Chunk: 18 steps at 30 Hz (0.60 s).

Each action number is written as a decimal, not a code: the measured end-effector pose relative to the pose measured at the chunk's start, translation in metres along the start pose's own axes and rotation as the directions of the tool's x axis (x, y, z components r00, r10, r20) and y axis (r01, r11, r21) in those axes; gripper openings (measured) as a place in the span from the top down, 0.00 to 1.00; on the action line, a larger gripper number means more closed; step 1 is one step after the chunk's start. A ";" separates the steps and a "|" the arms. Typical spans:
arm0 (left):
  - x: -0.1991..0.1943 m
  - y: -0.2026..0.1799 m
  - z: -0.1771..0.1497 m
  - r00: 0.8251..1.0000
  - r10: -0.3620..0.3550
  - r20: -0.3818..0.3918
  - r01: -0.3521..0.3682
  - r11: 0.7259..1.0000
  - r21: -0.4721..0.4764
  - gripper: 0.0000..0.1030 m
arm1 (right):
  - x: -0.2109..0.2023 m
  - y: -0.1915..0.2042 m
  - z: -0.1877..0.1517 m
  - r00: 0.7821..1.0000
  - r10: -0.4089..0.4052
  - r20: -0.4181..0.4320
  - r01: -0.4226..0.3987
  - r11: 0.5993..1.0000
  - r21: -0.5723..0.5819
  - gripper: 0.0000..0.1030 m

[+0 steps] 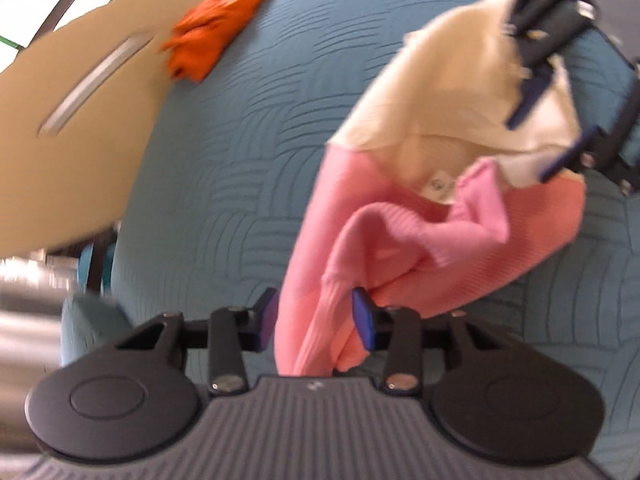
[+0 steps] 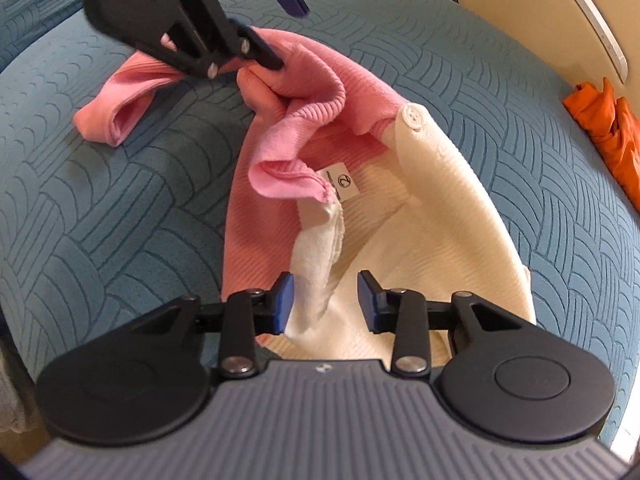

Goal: Fold clothes
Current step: 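Grasp the cream hem edge with the right gripper while the left gripper holds the pink side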

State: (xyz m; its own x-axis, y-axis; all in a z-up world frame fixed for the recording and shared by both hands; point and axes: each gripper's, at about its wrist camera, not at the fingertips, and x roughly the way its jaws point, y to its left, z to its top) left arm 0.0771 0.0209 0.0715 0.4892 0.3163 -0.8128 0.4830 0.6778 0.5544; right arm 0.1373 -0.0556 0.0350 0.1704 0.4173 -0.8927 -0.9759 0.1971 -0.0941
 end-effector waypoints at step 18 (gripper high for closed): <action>0.008 -0.002 -0.013 1.000 0.017 0.025 -0.013 0.990 -0.141 0.97 | 0.020 0.009 0.003 0.996 -0.029 -0.087 0.028 1.000 -0.009 0.87</action>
State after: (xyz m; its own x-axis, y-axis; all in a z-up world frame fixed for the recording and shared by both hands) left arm 0.0705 0.0307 0.0613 0.5153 0.3112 -0.7985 0.3692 0.7602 0.5346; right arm 0.1327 -0.0428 0.0177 0.1858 0.3328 -0.9245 -0.9718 0.2010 -0.1230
